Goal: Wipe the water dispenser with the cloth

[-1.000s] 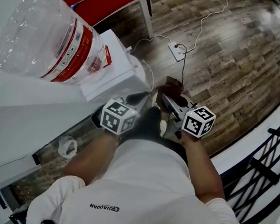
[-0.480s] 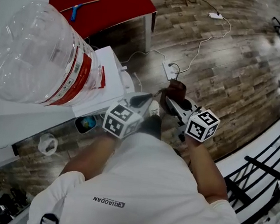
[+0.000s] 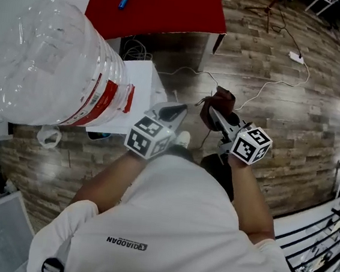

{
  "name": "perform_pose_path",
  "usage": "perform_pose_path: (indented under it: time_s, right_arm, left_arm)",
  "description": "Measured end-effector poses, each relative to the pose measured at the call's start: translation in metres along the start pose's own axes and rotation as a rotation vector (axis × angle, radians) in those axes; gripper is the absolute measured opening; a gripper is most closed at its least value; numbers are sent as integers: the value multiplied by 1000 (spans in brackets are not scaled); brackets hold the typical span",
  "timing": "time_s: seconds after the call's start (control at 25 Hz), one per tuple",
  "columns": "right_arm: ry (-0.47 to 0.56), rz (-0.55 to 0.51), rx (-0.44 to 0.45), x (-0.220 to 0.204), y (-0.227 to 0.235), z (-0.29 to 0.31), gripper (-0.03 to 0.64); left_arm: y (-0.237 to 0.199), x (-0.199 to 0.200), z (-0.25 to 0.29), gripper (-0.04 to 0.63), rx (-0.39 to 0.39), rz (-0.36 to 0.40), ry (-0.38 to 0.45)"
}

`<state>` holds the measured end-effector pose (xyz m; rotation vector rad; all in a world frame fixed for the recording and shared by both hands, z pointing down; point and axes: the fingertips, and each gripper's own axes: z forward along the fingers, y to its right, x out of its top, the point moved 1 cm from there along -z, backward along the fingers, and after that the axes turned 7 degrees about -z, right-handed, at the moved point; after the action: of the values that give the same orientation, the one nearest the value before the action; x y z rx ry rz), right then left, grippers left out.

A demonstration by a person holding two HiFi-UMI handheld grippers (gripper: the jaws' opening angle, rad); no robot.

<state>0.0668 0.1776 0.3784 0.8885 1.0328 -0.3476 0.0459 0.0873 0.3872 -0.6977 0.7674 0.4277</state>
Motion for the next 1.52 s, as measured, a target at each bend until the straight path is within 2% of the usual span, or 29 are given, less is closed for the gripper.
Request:
perform_pose_path:
  time_s: [0.2,0.36,0.44,0.6,0.72,1.0,1.2,1.4,1.52]
  right_arm:
    - [-78,-28,202,18,14,35,58]
    - [-142,-47,343,27,41,49,58]
    - [-195,-57,417,28,51,48,58]
    - [-313,-131,617,31,59,44,58]
    - [-365,-179,740,25,59,38,58]
    - [-493,-323,942,-43,31,43,58]
    - [-514,-423,1088,-93,-34,64,58]
    - [-531,-546,1190,-141,-96,79,58]
    - [-538,-588,1202,-166,-111,83,58]
  left_arm:
    - [-22,3,-11,-11,203,-118,47]
    - [-30,4,5,-11,355,-221,111]
    - [-28,2,10,-11,437,-285,161]
    - [-8,-3,18,-11,600,-472,306]
    - [16,-10,26,-11,695,-541,372]
    - [57,-46,19,-11,858,-655,428]
    - [68,-76,-17,-11,964,-728,450]
    - [68,-100,-47,-11,1010,-780,459]
    - [64,-117,-58,-11,1013,-783,459]
